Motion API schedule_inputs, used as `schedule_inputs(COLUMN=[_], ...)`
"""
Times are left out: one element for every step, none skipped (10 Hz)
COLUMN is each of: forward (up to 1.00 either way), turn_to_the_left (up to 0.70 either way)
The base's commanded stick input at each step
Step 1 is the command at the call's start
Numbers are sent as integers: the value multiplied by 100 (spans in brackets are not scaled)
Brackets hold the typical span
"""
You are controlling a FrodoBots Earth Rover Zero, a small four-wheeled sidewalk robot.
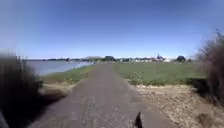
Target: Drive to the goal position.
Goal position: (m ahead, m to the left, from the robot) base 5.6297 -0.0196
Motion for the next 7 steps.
schedule_inputs(forward=[70, 70, 70, 70, 70, 70, 70], turn_to_the_left=[0, 0, 0, 0, 0, 0, 0])
